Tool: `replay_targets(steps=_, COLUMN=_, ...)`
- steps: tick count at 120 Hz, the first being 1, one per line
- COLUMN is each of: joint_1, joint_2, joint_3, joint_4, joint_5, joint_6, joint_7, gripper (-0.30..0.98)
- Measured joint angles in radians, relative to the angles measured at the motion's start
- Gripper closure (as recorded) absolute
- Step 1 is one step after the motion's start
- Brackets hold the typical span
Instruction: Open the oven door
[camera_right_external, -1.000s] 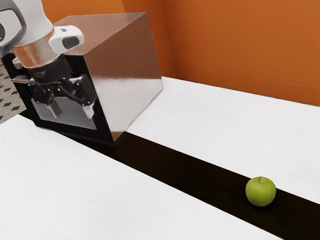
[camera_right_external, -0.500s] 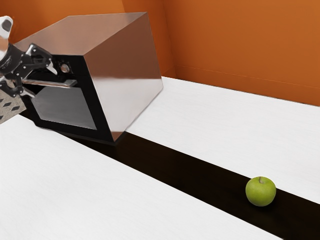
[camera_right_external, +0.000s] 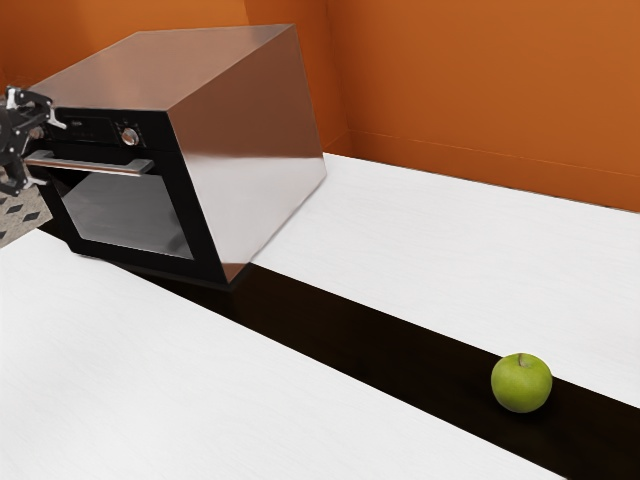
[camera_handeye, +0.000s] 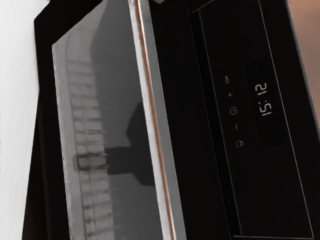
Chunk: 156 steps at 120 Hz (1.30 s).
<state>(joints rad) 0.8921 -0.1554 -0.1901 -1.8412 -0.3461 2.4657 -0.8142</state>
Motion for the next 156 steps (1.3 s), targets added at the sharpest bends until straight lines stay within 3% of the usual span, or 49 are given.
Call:
replay_targets(steps=54, joint_1=0.025, joint_2=0.122, joint_3=-0.001, joint_4=0.052, joint_5=0.002, joint_6=0.106, joint_7=-0.095, gripper=0.00)
replay_targets(steps=80, joint_1=0.028, joint_2=0.148, joint_3=-0.006, joint_4=0.078, joint_5=0.038, joint_6=0.129, joint_7=-0.115, gripper=0.00)
replay_targets(steps=112, joint_1=0.052, joint_2=0.174, joint_3=-0.036, joint_4=0.079, joint_5=0.206, joint_6=0.155, joint_7=-0.131, gripper=0.00)
replay_targets(steps=156, joint_1=-0.013, joint_2=0.165, joint_3=-0.043, joint_4=-0.004, joint_5=0.240, joint_6=0.193, joint_7=-0.145, gripper=0.00)
